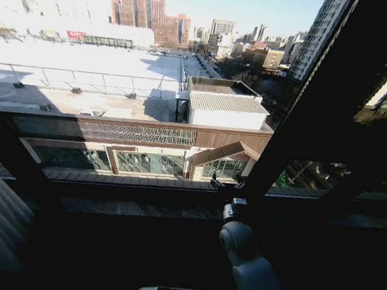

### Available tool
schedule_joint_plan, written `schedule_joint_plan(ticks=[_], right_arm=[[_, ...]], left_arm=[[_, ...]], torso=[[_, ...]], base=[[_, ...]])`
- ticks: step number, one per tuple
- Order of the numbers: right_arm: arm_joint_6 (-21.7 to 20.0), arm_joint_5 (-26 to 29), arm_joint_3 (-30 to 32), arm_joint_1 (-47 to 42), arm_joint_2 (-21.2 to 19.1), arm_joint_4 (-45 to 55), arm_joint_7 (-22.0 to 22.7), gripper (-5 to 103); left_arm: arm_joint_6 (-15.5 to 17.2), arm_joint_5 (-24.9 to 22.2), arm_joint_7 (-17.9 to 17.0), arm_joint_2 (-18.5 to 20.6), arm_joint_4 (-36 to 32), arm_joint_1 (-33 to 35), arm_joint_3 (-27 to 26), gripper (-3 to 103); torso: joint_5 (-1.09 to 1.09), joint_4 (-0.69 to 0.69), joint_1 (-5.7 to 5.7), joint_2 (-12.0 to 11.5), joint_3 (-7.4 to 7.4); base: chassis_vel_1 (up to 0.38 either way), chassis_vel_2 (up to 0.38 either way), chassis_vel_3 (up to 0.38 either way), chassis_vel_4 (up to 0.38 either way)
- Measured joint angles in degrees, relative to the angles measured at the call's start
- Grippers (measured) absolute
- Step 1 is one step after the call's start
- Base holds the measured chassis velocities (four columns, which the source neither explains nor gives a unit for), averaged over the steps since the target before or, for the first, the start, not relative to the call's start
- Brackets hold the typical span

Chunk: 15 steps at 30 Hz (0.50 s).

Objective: Open the curtains by pulling them apart, changing their state from closed to fully open.

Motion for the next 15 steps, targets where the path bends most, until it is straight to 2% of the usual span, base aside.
schedule_joint_plan(ticks=[2,3,4,6,7,8,10,11,13,14,15], right_arm=[[-0.1,0.1,-0.1,0.0,-0.4,0.0,-0.1,100],[-0.1,0.1,-0.1,0.0,-0.4,0.0,-0.1,100],[-0.1,0.1,-0.1,0.0,-0.5,0.0,-0.2,100],[-0.1,0.1,-0.1,0.0,-0.5,0.0,-0.3,100],[-0.1,0.1,-0.2,0.0,-0.5,-0.2,-0.5,100],[-0.1,0.1,-0.2,0.0,-0.5,-0.3,-0.6,100],[-0.1,0.1,-0.2,0.0,-0.2,-0.5,-0.7,100],[-0.1,0.1,-0.2,0.0,-0.2,-0.5,-0.7,100],[-0.3,0.4,-0.3,-0.2,-0.1,-0.5,-0.7,100],[-0.4,0.8,-0.3,-0.3,-0.1,-0.5,-0.8,100],[-0.7,1.2,-0.3,-0.5,-0.1,-0.3,-1.1,100]], left_arm=[[1.3,1.5,0.1,-2.1,-4.4,2.1,1.2,44],[1.3,1.5,0.1,-2.1,-4.4,2.1,1.2,44],[1.9,2.3,0.0,-3.0,-6.3,2.8,1.9,50],[2.2,2.8,-0.1,-3.7,-7.8,3.4,2.5,50],[2.6,4.0,-0.5,-5.0,-10.1,4.2,4.2,60],[2.6,4.4,-0.9,-5.5,-11.1,4.4,5.2,60],[2.0,4.6,-1.4,-6.6,-13.6,4.9,8.4,72],[2.0,4.6,-1.4,-6.6,-13.6,4.9,8.4,72],[1.4,4.2,1.6,-7.1,-15.4,5.4,9.8,82],[0.9,3.9,5.4,-7.4,-16.4,5.9,10.5,88],[0.1,3.8,8.9,-7.5,-17.0,6.2,11.1,88]], torso=[[0.00,0.00,0.00,0.0,0.00],[0.00,0.00,0.00,0.0,0.00],[0.00,0.00,0.00,0.0,0.00],[0.01,0.00,0.00,0.0,0.00],[0.01,0.01,0.00,0.0,0.00],[0.01,0.01,0.00,0.0,0.00],[0.02,-0.01,0.00,0.0,0.00],[0.02,-0.01,0.00,0.0,0.00],[0.01,0.00,0.00,0.0,0.00],[0.02,-0.01,0.00,0.0,0.00],[0.01,0.00,0.00,0.0,0.00]], base=[[0.000,0.000,0.000,0.000],[0.000,0.000,0.000,0.000],[0.000,0.000,0.000,0.000],[0.000,0.000,0.000,0.000],[0.000,0.000,0.000,0.000],[0.000,0.000,0.000,0.000],[0.000,0.000,0.000,0.000],[0.000,0.000,0.000,0.000],[0.000,0.000,0.000,0.000],[0.000,0.000,0.000,0.000],[0.000,0.000,0.000,0.000]])
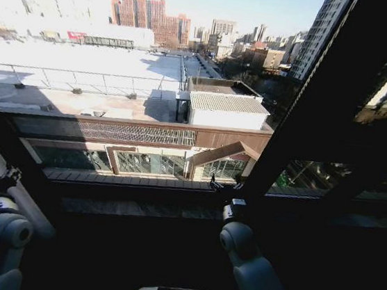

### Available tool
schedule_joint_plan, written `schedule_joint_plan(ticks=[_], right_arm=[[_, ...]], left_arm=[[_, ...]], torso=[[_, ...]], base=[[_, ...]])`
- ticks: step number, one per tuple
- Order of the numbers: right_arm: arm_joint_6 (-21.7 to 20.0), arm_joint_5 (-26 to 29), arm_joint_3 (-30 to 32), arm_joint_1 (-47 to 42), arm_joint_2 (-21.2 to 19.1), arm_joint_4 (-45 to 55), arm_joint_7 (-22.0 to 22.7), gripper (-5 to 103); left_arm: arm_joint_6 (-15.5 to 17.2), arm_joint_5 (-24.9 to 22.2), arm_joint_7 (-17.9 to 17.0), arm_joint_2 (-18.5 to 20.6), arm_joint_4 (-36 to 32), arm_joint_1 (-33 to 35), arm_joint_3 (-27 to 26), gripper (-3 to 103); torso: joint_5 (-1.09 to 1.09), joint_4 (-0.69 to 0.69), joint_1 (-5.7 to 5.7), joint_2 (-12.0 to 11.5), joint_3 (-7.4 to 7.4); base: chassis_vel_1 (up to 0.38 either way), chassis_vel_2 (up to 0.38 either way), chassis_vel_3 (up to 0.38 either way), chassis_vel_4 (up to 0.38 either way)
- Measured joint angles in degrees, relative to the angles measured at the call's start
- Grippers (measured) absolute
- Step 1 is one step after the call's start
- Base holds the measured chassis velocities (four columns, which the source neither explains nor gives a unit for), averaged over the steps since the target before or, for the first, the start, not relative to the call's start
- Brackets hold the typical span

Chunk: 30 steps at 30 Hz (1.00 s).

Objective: Open the curtains by pulling them apart, changing their state from closed to fully open.

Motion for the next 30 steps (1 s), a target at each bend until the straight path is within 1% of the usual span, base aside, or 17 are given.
schedule_joint_plan(ticks=[1,2,3,5,6,7,9,10,11,12,14,15,20,23,26,30], right_arm=[[0.0,0.0,0.0,0.0,0.0,0.0,0.0,100],[-0.3,0.2,0.1,-0.2,0.0,0.3,-0.3,100],[-0.5,0.3,0.2,-0.3,0.0,0.5,-0.5,100],[-1.8,1.1,0.9,-0.4,0.0,1.4,-0.9,100],[-2.5,1.5,1.3,-0.4,0.0,2.0,-1.3,100],[-2.5,1.5,1.3,-0.4,0.0,2.0,-1.3,100],[-3.6,2.0,1.9,-0.4,-0.1,2.8,-1.8,100],[-4.2,2.3,2.3,-0.5,-0.3,3.4,-1.9,100],[-4.5,2.4,2.5,-0.5,-0.6,3.8,-1.9,100],[-4.5,2.4,2.5,-0.5,-0.6,3.8,-1.9,100],[-4.8,3.0,2.7,-0.6,-1.0,4.1,-1.9,100],[-5.0,3.5,3.0,-0.6,-1.3,4.2,-1.9,100],[-5.5,3.8,3.6,-0.8,-1.9,4.8,-2.0,100],[-6.6,4.5,4.4,-1.5,-2.6,5.9,-2.3,100],[-7.8,7.0,5.6,-3.0,-4.0,7.4,-2.3,100],[-8.3,7.9,7.0,-4.4,-5.4,8.4,-2.3,100]], left_arm=[[0.0,0.0,0.0,0.0,0.0,0.0,0.0,88],[-1.3,0.0,3.5,0.0,-0.2,0.3,0.5,97],[-2.0,0.0,5.2,0.0,-0.2,0.4,0.7,97],[-4.9,0.0,12.3,0.2,-0.2,1.4,1.0,100],[-5.8,-0.1,14.9,0.3,-0.1,1.8,1.0,100],[-5.8,-0.1,14.9,0.3,-0.1,1.8,1.0,100],[-7.7,0.1,19.4,0.4,0.5,2.4,1.0,100],[-9.8,0.6,22.5,0.6,1.5,3.0,1.0,100],[-10.9,0.8,24.2,0.8,2.1,3.4,1.1,100],[-10.9,0.8,24.2,0.8,2.1,3.4,1.1,100],[-11.9,0.9,26.6,1.1,3.0,4.0,1.0,100],[-12.5,0.9,28.5,1.3,3.5,4.4,1.0,100],[-12.9,1.1,30.0,0.7,3.9,5.0,1.9,100],[-12.9,1.1,30.1,0.4,3.1,5.6,3.2,100],[-12.8,1.1,29.9,0.5,1.7,6.5,4.1,100],[-12.8,1.1,29.7,0.5,0.7,7.9,4.0,100]], torso=[[0.00,0.00,0.00,0.0,0.00],[0.00,0.00,0.00,0.0,0.00],[0.00,0.00,0.00,0.0,0.00],[0.00,0.00,0.00,0.0,0.00],[0.00,0.00,0.00,0.0,0.00],[0.00,0.00,0.00,0.0,0.00],[-0.01,0.01,0.00,0.0,0.00],[-0.01,0.00,0.00,0.0,0.00],[-0.01,0.01,0.00,0.0,0.00],[-0.01,0.01,0.00,0.0,0.00],[-0.02,0.01,0.00,0.0,0.00],[-0.01,0.01,0.00,0.0,0.00],[-0.02,0.01,0.00,0.0,0.00],[-0.02,0.01,0.00,0.0,0.00],[-0.02,0.00,0.00,0.0,0.00],[0.00,0.00,0.00,0.0,0.00]], base=[[0.000,0.000,0.000,0.000],[0.000,0.000,0.000,0.000],[0.000,0.000,0.000,0.000],[0.000,0.000,0.000,0.000],[0.000,0.000,0.000,0.000],[0.000,0.000,0.000,0.000],[0.000,0.000,0.000,0.000],[0.000,0.000,0.000,0.000],[0.000,0.000,0.000,0.000],[0.000,0.000,0.000,0.000],[0.000,0.000,0.000,0.000],[0.000,0.000,0.000,0.000],[-0.061,-0.043,0.055,0.041],[-0.141,-0.100,0.135,0.107],[-0.172,-0.163,0.180,0.165],[-0.242,-0.222,0.234,0.236]])
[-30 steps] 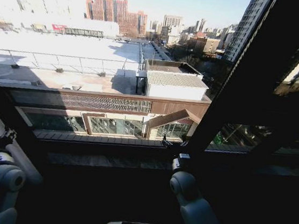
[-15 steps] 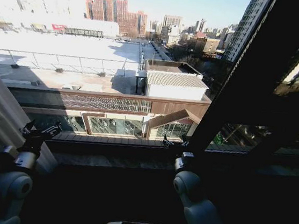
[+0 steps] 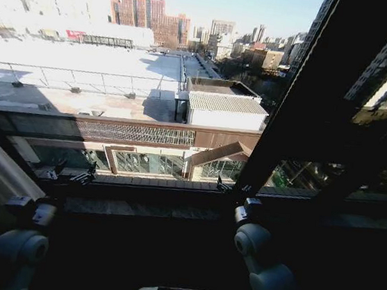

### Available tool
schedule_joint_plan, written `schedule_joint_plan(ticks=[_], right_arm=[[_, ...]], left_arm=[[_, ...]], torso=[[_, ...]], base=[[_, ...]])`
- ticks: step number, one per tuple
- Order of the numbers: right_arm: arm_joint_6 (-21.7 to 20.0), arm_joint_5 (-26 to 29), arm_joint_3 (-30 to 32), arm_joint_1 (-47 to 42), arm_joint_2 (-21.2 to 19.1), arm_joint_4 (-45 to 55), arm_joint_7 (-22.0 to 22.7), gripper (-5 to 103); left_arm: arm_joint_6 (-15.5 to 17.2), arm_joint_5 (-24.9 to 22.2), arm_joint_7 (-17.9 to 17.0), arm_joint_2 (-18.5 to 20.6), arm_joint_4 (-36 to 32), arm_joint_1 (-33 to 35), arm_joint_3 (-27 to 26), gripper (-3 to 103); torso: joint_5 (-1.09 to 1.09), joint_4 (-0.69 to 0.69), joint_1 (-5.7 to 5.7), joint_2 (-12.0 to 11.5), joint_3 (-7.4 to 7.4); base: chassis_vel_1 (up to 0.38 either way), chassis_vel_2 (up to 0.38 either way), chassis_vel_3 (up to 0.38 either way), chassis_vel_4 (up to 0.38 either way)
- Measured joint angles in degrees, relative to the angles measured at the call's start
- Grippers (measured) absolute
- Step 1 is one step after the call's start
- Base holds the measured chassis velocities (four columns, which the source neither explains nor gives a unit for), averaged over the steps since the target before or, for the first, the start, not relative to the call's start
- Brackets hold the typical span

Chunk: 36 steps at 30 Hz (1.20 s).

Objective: Open the curtains by pulling them apart, changing their state from closed to fully open.

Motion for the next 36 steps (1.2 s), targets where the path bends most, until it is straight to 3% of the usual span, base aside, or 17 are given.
schedule_joint_plan(ticks=[13,36], right_arm=[[-2.1,1.6,-0.5,-1.4,-1.8,3.7,1.5,100],[-2.1,2.1,-1.6,-0.5,-2.6,2.5,1.8,100]], left_arm=[[0.3,0.3,-0.5,-1.4,-1.9,2.1,-0.5,100],[-0.3,2.8,-0.5,-5.9,-4.1,5.5,-1.9,100]], torso=[[0.00,0.00,0.01,0.0,0.01],[0.01,0.00,-0.01,0.0,0.00]], base=[[-0.308,-0.336,0.299,0.335],[-0.237,-0.462,0.239,0.472]])
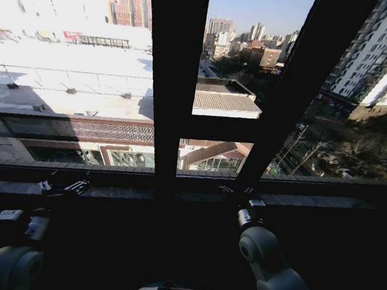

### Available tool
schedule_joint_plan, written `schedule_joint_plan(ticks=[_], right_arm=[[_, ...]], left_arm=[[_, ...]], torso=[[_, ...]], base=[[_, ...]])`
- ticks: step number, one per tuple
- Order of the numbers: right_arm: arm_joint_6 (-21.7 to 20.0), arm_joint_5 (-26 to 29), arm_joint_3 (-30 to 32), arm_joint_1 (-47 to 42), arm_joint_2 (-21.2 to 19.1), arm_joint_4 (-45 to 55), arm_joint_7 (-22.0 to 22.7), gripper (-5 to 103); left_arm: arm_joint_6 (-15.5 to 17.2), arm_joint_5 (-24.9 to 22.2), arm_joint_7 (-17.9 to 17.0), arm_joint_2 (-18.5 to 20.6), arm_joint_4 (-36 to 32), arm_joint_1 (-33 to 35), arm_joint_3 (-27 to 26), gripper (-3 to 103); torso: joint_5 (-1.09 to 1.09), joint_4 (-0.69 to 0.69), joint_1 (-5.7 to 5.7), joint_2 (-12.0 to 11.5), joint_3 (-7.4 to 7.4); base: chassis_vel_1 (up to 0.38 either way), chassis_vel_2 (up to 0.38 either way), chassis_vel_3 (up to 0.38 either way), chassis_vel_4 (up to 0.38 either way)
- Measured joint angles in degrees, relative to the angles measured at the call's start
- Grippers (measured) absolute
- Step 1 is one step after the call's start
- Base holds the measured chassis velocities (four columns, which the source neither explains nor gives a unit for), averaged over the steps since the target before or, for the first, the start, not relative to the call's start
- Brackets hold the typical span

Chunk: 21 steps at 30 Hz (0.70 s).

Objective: Open the curtains by pulling them apart, changing their state from closed to fully open.

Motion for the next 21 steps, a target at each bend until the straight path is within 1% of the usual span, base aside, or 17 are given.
schedule_joint_plan(ticks=[4,7,11,21], right_arm=[[0.0,0.0,0.0,0.0,0.1,0.0,0.0,100],[0.0,0.0,0.0,0.1,0.1,0.0,0.0,100],[0.1,0.1,0.0,0.2,0.2,-0.2,0.0,100],[0.3,0.2,0.1,0.8,0.2,-1.6,0.1,100]], left_arm=[[-0.1,0.3,0.0,-0.3,-0.3,0.6,0.0,100],[-0.2,0.4,0.0,-0.5,-0.4,0.7,-0.1,100],[-0.2,0.6,0.0,-0.6,-0.4,0.7,-0.1,100],[-0.3,1.7,0.1,-1.0,-0.1,0.3,1.0,100]], torso=[[0.00,-0.01,0.01,0.0,0.00],[-0.03,0.00,0.00,0.0,0.00],[-0.03,0.01,0.01,0.0,0.01],[-0.02,0.00,0.02,0.0,0.00]], base=[[-0.148,-0.425,0.159,0.442],[-0.121,-0.384,0.129,0.382],[-0.077,-0.351,0.074,0.372],[0.014,-0.367,-0.022,0.366]])
